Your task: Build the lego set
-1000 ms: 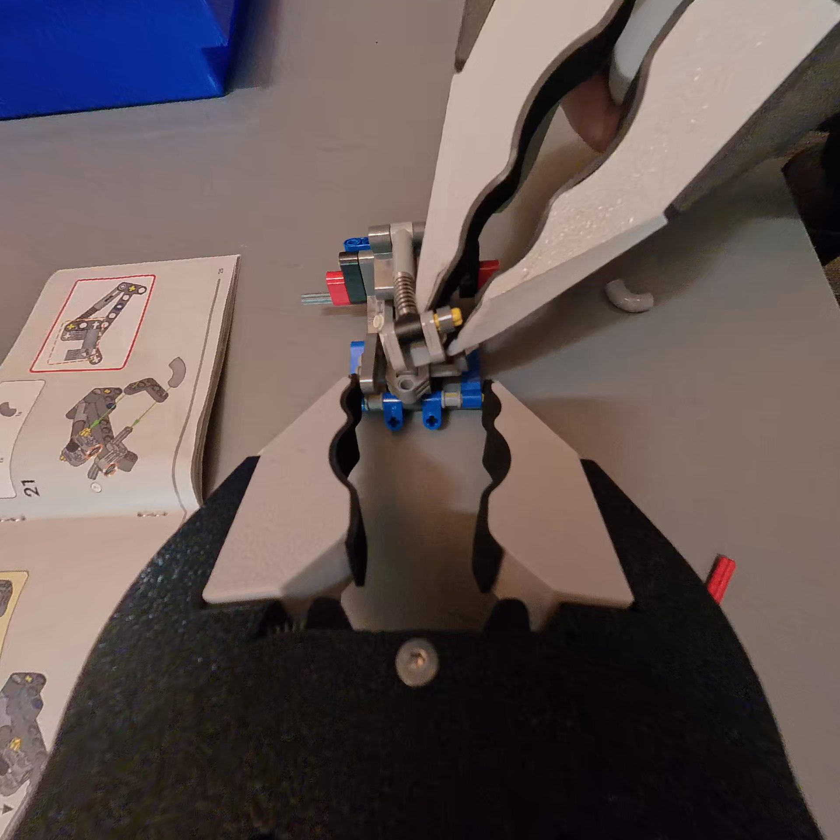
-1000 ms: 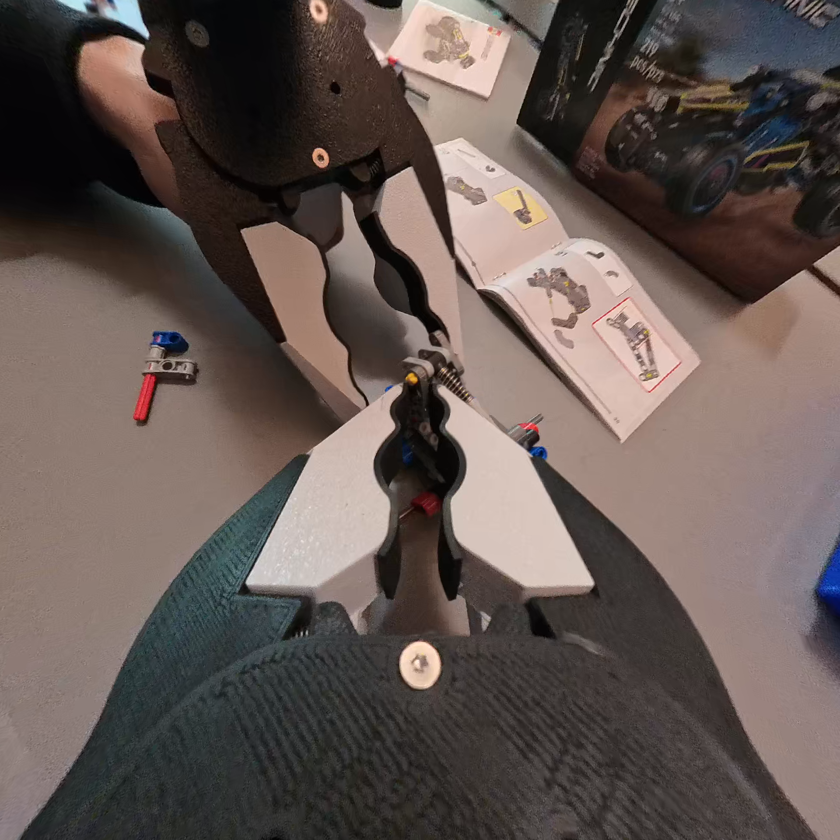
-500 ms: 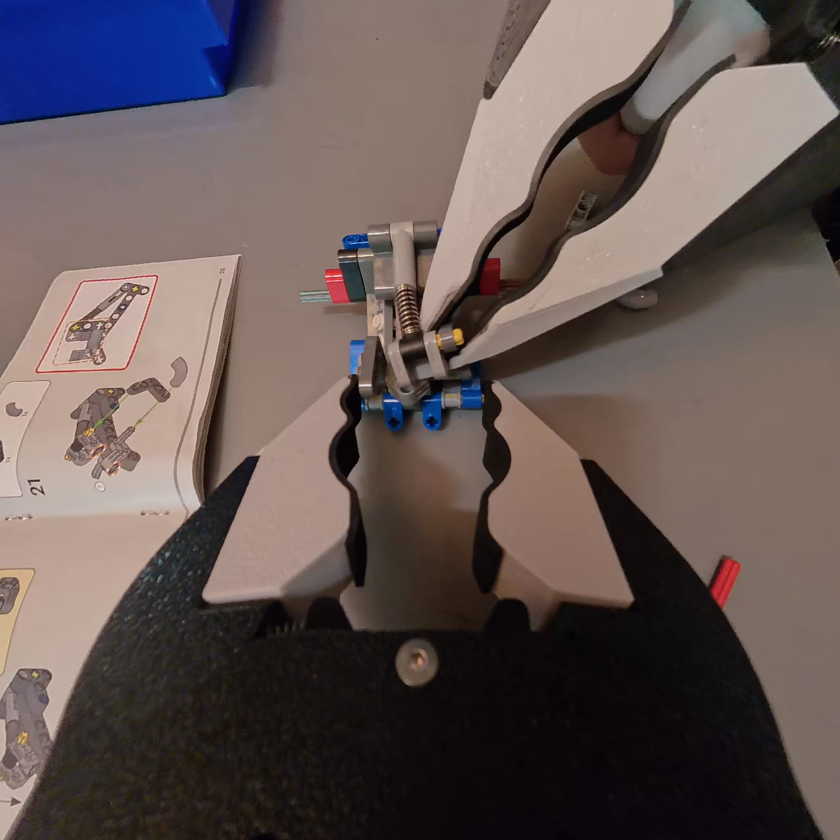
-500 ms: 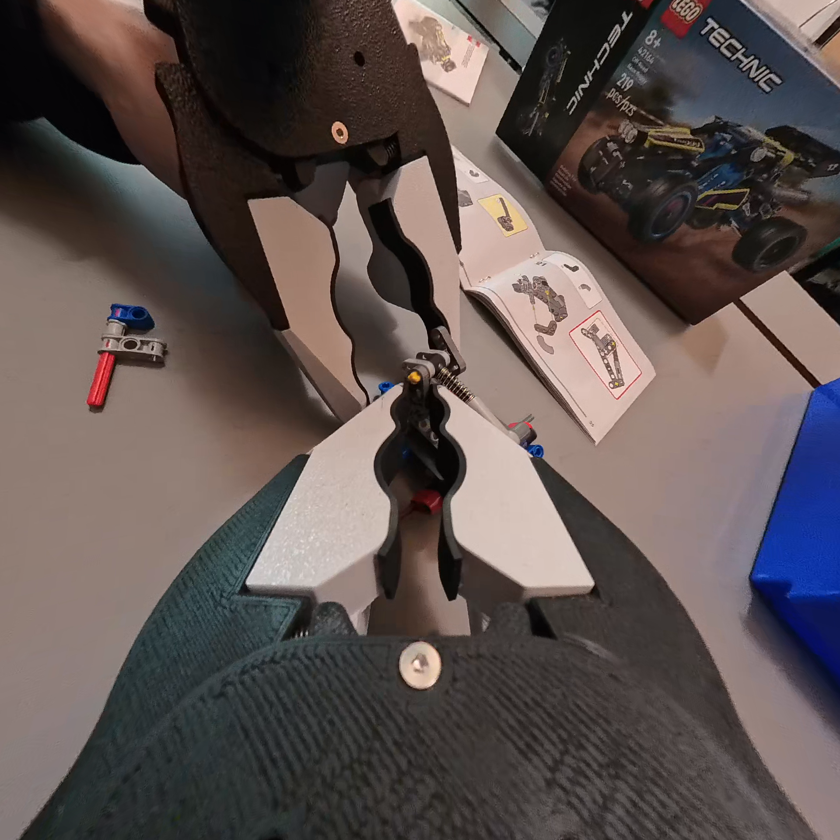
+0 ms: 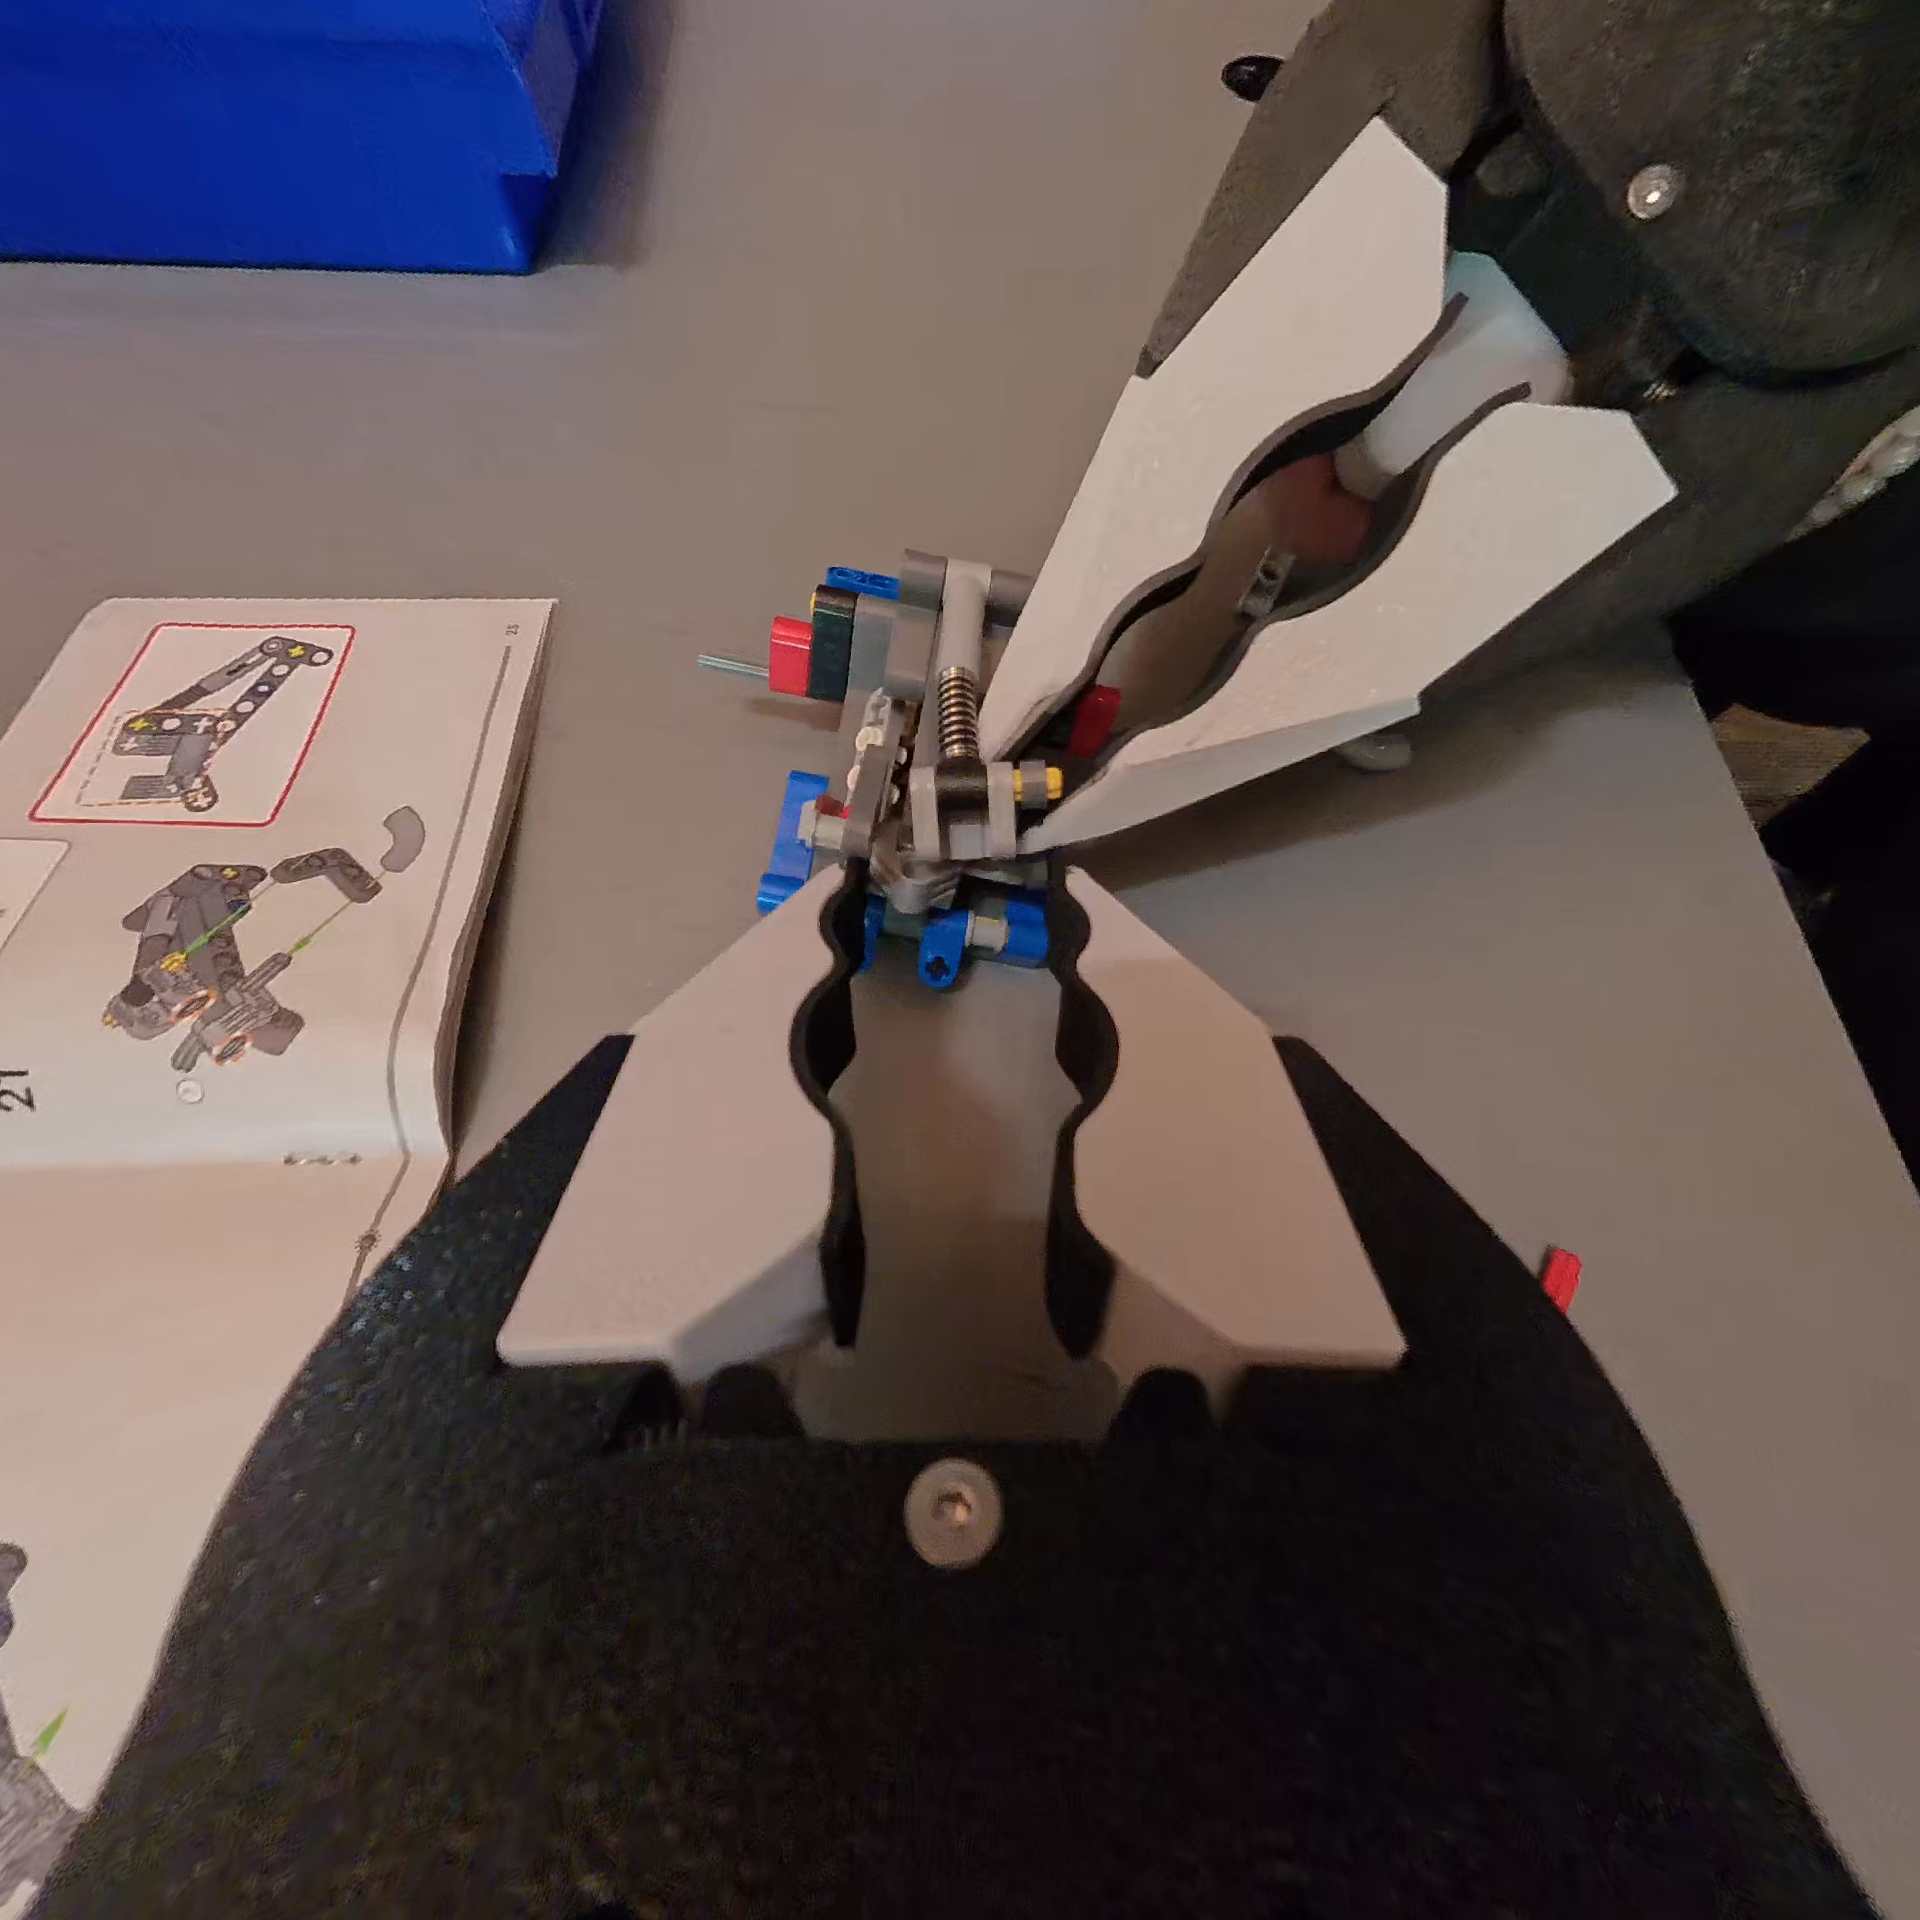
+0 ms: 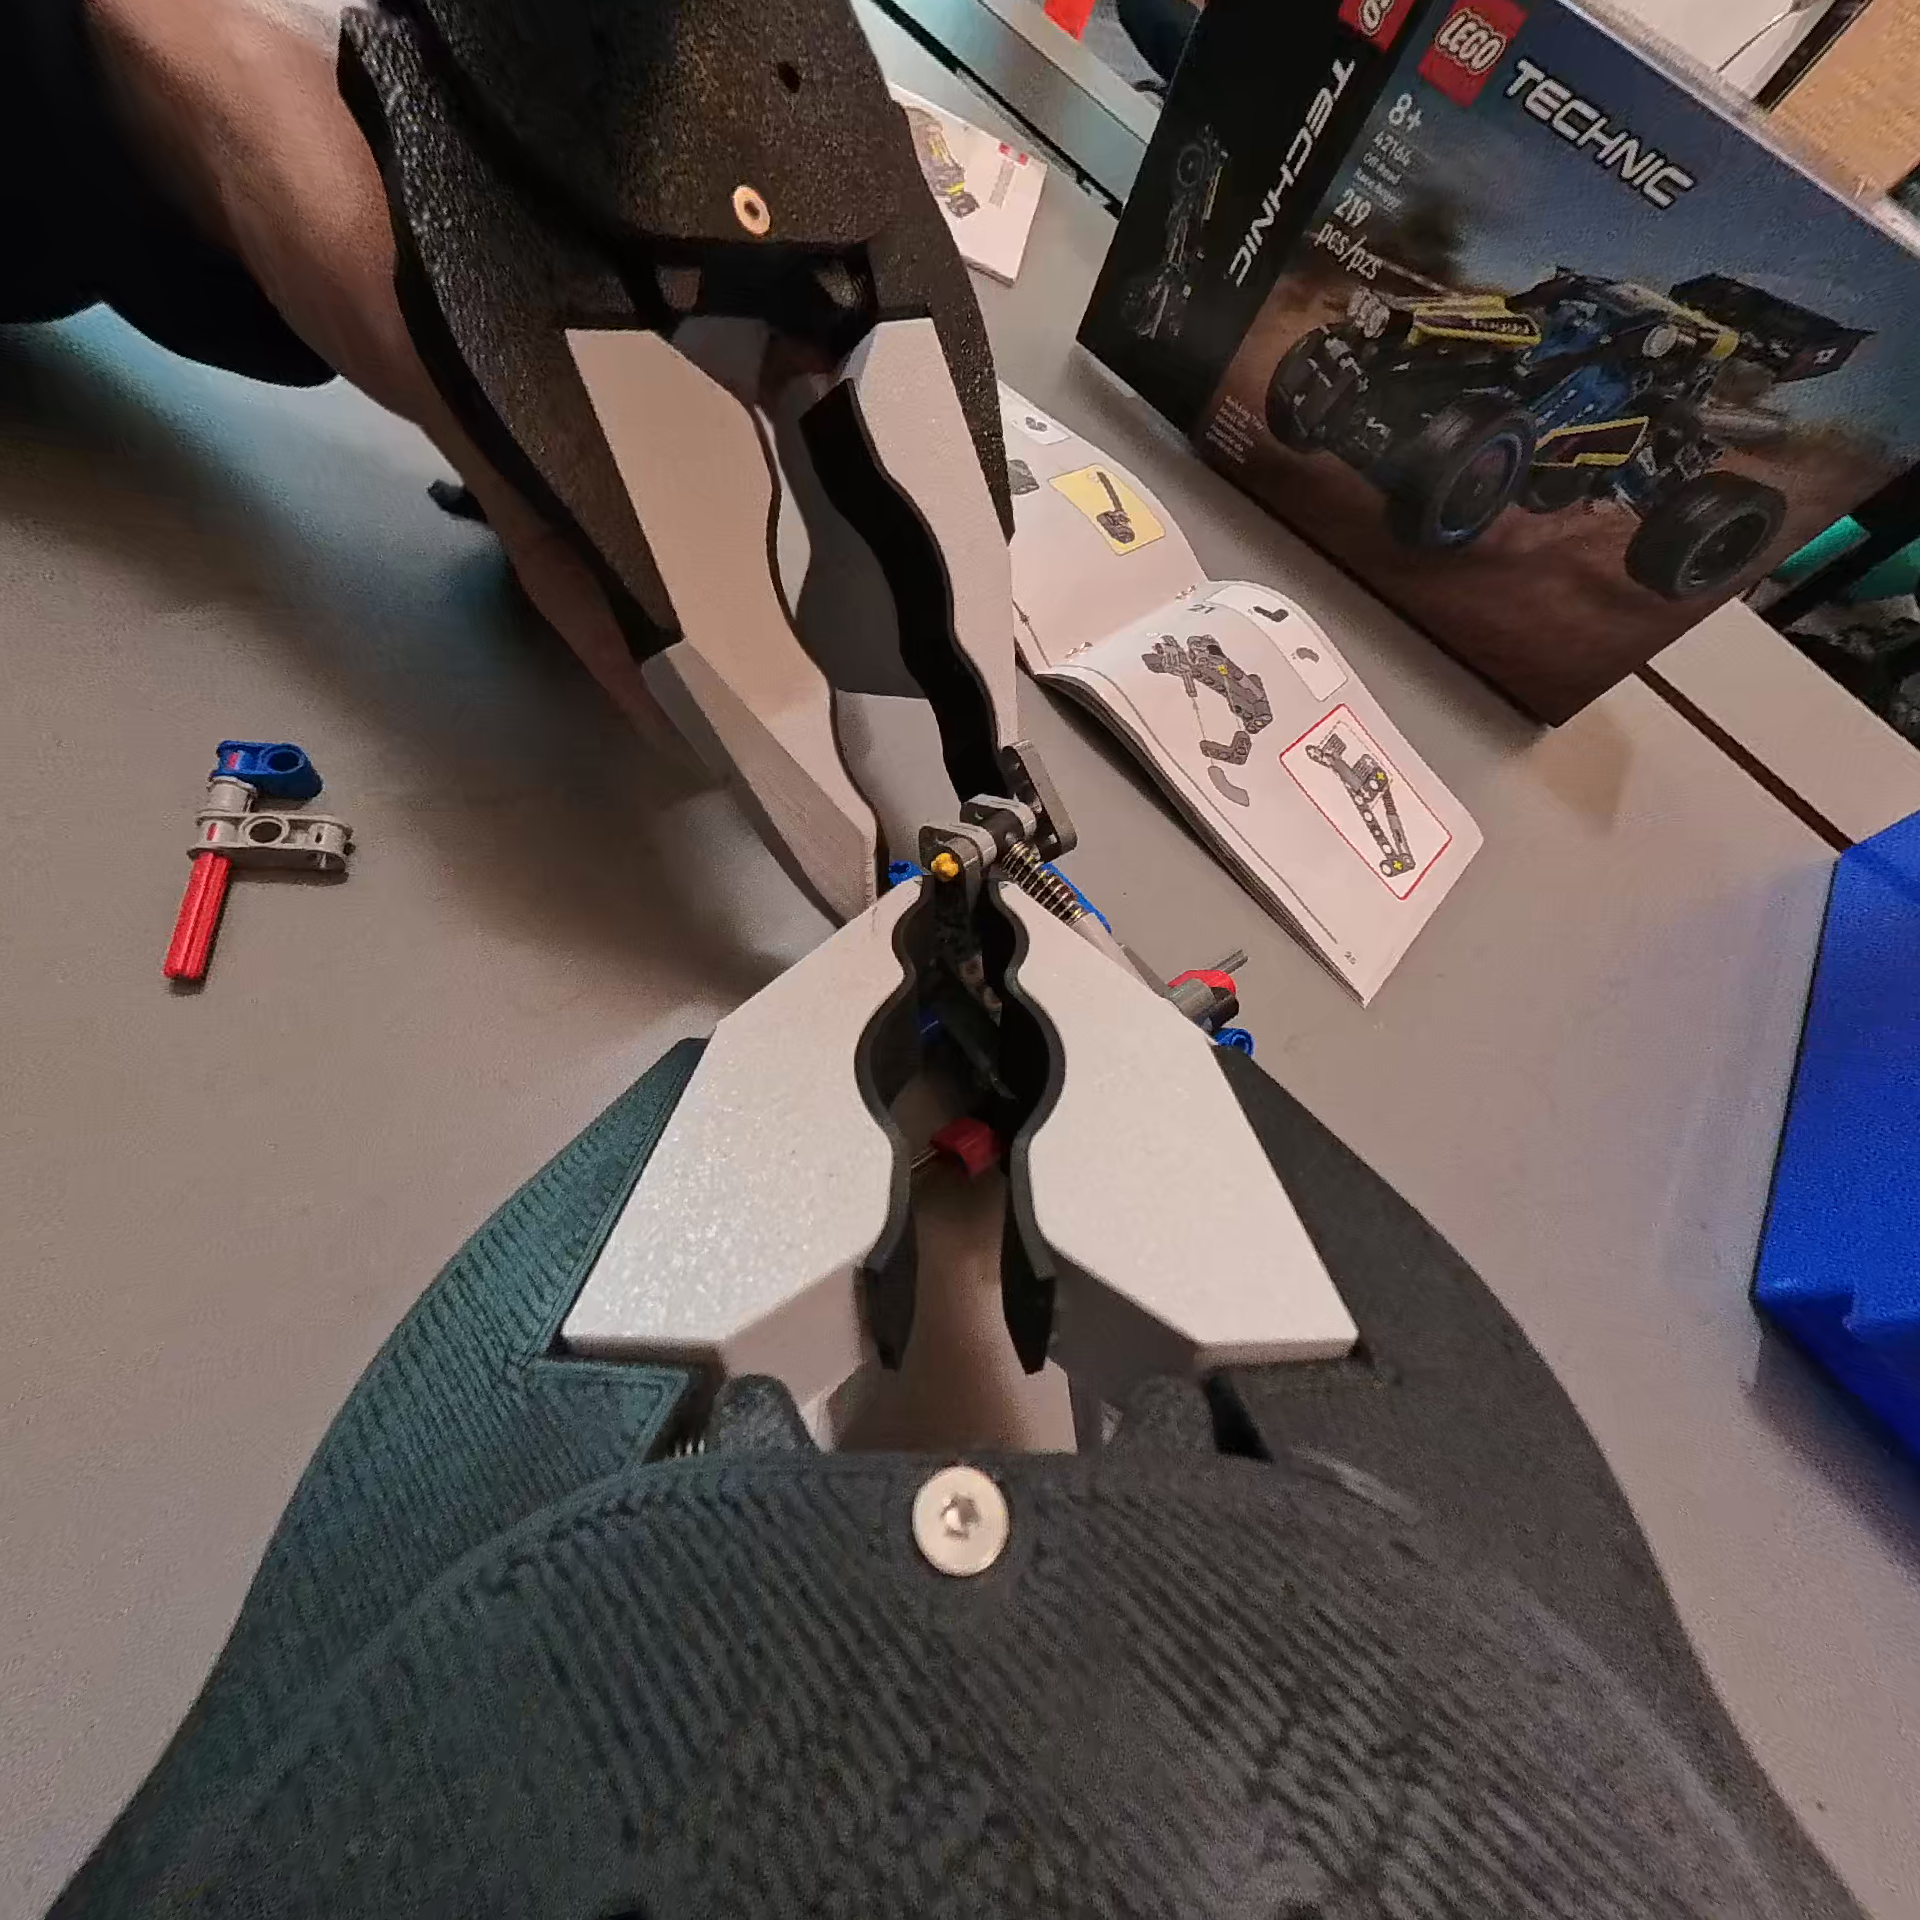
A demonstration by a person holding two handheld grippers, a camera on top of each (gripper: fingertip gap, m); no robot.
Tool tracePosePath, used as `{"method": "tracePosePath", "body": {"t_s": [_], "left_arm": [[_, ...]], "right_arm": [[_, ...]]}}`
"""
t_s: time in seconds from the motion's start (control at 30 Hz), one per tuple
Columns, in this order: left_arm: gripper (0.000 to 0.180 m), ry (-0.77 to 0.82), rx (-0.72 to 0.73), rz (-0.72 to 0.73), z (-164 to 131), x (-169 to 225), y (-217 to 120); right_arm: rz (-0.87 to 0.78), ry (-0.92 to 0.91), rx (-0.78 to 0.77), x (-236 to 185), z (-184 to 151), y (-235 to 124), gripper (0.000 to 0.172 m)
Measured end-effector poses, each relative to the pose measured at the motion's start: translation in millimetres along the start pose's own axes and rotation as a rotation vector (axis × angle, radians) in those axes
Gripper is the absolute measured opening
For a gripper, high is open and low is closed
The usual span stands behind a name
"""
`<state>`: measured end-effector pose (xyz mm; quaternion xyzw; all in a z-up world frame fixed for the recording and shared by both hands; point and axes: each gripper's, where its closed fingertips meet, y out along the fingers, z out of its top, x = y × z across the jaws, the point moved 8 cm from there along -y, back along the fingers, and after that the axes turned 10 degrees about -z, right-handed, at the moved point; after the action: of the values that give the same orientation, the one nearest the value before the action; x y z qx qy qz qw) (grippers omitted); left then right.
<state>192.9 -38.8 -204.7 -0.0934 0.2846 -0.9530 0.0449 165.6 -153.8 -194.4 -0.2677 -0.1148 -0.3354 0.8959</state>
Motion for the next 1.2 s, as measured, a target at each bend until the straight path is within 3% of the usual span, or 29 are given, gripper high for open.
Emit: {"method": "tracePosePath", "body": {"t_s": [0.17, 0.57, 0.8, 1.2], "left_arm": [[0.030, 0.063, -0.022, 0.014, -0.5, 0.3, 1.2], [0.030, 0.049, -0.021, 0.003, -0.6, -0.8, 1.3], [0.030, 0.054, -0.019, 0.002, -0.4, -0.4, 1.1], [0.030, 0.077, -0.008, -0.002, 0.2, 1.3, -0.5]], "right_arm": [[0.006, 0.008, 0.007, 0.4, -0.6, 0.4, 0.005], [0.027, 0.018, 0.001, 1.8, 0.0, 0.2, 0.005], [0.069, -0.044, -0.082, 2.0, -4.5, -6.5, 0.017], [0.112, -0.001, -0.015, 3.7, -6.5, -3.3, 0.009]]}}
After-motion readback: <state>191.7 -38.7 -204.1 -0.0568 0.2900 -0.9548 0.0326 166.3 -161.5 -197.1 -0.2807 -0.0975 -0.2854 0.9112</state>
